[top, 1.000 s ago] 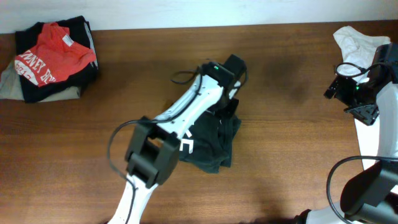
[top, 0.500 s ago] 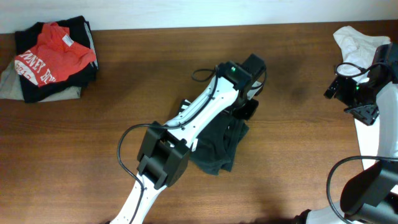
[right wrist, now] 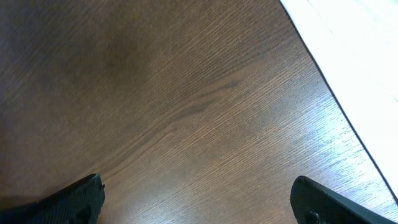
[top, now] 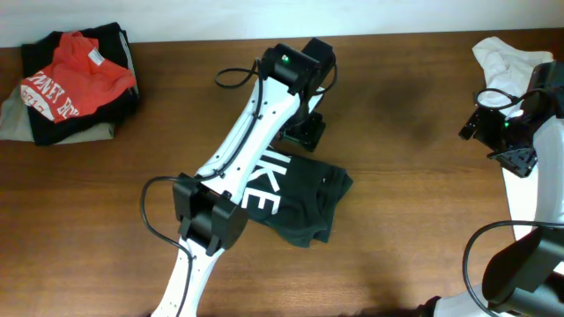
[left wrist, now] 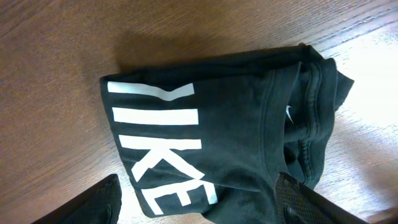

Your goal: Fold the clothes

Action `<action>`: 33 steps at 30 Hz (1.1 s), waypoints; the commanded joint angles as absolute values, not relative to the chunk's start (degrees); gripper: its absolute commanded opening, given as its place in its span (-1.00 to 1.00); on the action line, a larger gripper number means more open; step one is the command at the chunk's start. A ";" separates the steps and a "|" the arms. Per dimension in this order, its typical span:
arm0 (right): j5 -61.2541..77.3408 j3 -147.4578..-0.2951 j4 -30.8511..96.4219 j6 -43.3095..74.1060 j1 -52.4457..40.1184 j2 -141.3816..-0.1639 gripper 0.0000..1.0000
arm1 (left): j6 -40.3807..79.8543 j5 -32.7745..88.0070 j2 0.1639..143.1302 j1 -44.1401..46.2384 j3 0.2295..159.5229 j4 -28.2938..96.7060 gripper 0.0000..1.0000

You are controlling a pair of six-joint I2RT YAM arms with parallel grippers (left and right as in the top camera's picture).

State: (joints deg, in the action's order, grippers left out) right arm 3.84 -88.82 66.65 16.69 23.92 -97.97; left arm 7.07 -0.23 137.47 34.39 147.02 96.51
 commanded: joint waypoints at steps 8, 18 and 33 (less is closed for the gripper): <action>2.72 -89.06 66.65 16.78 24.08 -97.84 0.97 | 6.33 1.08 124.53 33.91 138.65 96.73 0.56; 2.72 -89.06 66.65 16.78 24.08 -97.86 0.97 | 6.33 10.79 122.76 37.43 104.71 87.18 -0.34; 2.72 -89.06 66.65 16.78 24.08 -97.84 0.98 | 9.52 18.26 122.76 47.64 89.27 67.94 -0.81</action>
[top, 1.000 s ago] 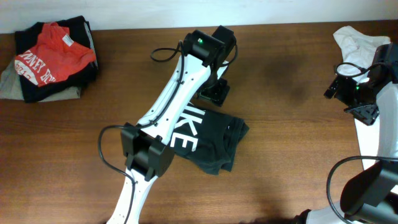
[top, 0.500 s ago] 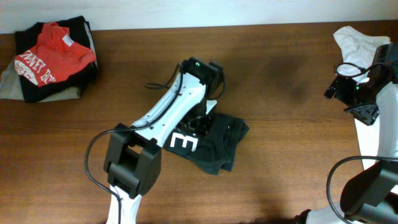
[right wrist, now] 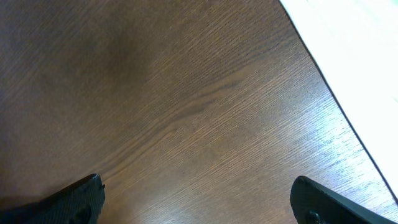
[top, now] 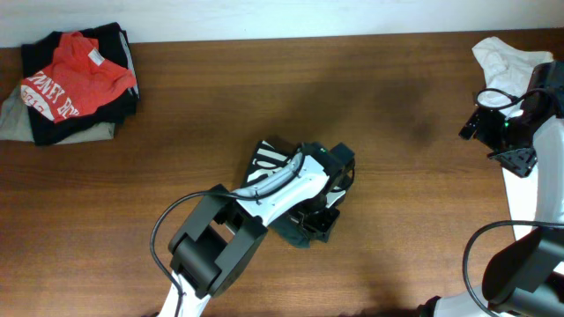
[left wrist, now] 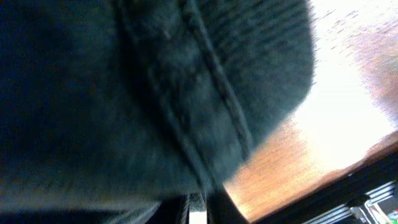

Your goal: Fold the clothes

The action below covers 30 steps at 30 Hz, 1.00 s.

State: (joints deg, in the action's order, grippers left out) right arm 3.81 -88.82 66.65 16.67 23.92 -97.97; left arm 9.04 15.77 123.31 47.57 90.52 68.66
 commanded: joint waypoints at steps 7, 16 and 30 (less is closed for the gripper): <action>2.72 -89.06 66.65 16.78 24.08 -97.84 0.97 | 6.68 16.67 113.16 47.51 94.45 71.59 -0.99; 2.72 -89.06 66.65 16.78 24.08 -97.84 0.97 | 6.74 4.84 101.51 31.40 100.12 71.57 0.85; 2.72 -89.06 66.65 16.78 24.08 -97.84 0.97 | -15.22 35.18 123.28 4.69 100.12 68.66 0.98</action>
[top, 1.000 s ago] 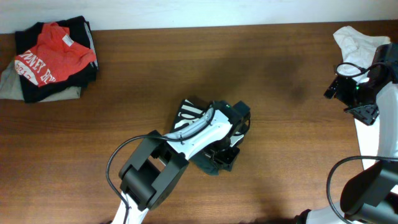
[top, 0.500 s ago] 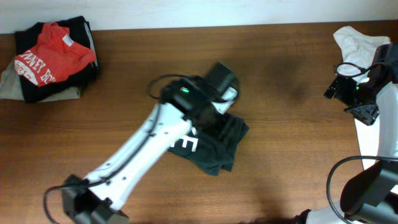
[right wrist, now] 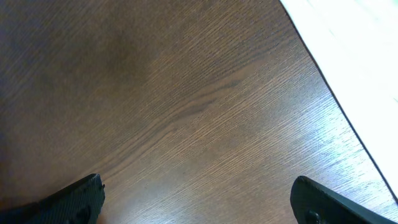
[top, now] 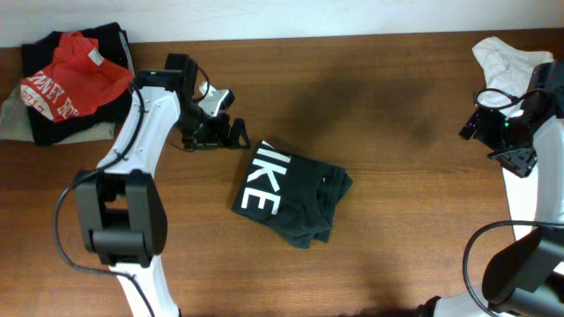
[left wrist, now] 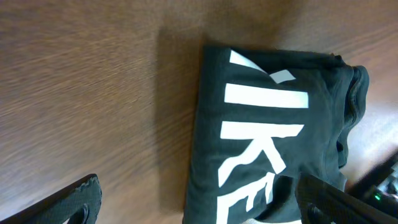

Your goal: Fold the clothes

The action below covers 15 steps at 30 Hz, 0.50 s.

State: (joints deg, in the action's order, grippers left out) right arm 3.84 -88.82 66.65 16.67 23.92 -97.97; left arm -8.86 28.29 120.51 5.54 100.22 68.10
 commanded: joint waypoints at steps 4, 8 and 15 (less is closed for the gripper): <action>2.72 -89.06 66.65 16.78 24.08 -97.84 0.97 | -17.67 35.75 126.45 4.71 100.01 70.52 0.98; 2.72 -89.06 66.65 16.78 24.08 -97.84 0.97 | -16.95 20.08 127.28 4.56 99.90 68.12 0.98; 2.72 -89.06 66.65 16.78 24.08 -97.84 0.98 | -12.25 13.67 127.28 3.86 99.90 68.12 0.98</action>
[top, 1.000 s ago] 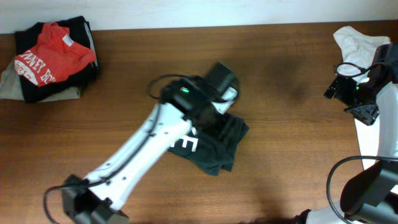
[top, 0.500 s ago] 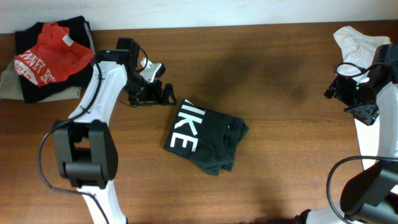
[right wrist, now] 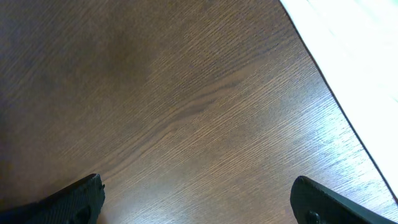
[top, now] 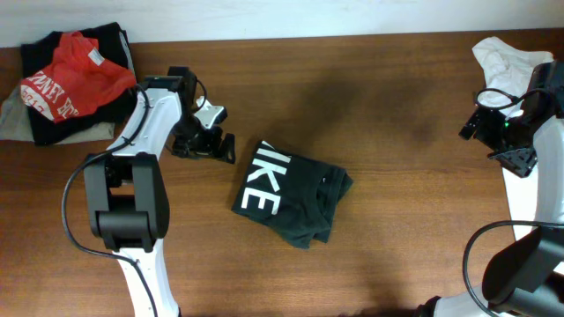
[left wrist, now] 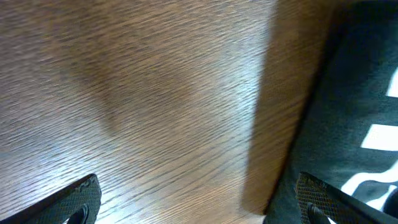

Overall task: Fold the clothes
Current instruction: 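Grasp the folded shirt's top edge with the left gripper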

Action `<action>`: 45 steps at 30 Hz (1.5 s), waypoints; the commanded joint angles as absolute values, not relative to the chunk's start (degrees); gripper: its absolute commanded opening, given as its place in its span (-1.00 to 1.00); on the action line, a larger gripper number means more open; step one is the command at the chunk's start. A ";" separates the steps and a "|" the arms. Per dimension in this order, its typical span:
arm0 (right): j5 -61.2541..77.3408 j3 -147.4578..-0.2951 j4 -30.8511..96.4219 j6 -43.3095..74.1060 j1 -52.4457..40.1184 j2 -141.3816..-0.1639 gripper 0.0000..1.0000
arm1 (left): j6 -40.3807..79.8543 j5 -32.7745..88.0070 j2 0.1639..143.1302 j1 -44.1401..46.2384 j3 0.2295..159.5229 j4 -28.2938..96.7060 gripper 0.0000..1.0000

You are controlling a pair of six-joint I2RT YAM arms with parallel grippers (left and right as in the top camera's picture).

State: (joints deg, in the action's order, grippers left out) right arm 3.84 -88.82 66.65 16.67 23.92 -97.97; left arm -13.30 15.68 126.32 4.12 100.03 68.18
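Observation:
A folded black garment with white "NIKE" lettering lies in the middle of the table; its dark edge fills the right side of the left wrist view. My left gripper stands open just left of it, low over bare wood, holding nothing. My right gripper hangs open at the far right over bare table, holding nothing. In the right wrist view both pads sit wide apart above wood grain.
A stack of folded clothes with a red shirt on top sits at the back left corner. A crumpled white garment lies at the back right. The table's right edge runs beside my right gripper.
My left gripper has shifted slightly down and left, now closer to the table beside the black garment's left edge. The garment and the right arm have not moved.
My left gripper first hovered open above the folded black garment. Then it was pressed down on the garment's right part. After that it stood open at the back left, off the garment, and now sits lower beside its left edge. The right arm stayed still.

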 commanded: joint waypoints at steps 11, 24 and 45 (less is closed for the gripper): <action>2.72 -89.06 66.65 16.78 24.08 -97.84 0.97 | -19.79 29.04 127.39 3.57 92.60 65.08 0.98; 2.72 -89.06 66.65 16.78 24.08 -97.86 0.97 | -21.06 41.87 127.55 10.09 82.15 58.08 0.98; 2.72 -89.06 66.65 16.78 24.08 -97.84 0.97 | -15.68 40.53 127.61 11.14 81.67 46.15 -0.34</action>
State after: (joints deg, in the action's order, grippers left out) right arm 3.84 -88.82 66.63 16.64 23.92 -97.97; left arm -15.38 42.92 125.36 10.83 82.89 46.83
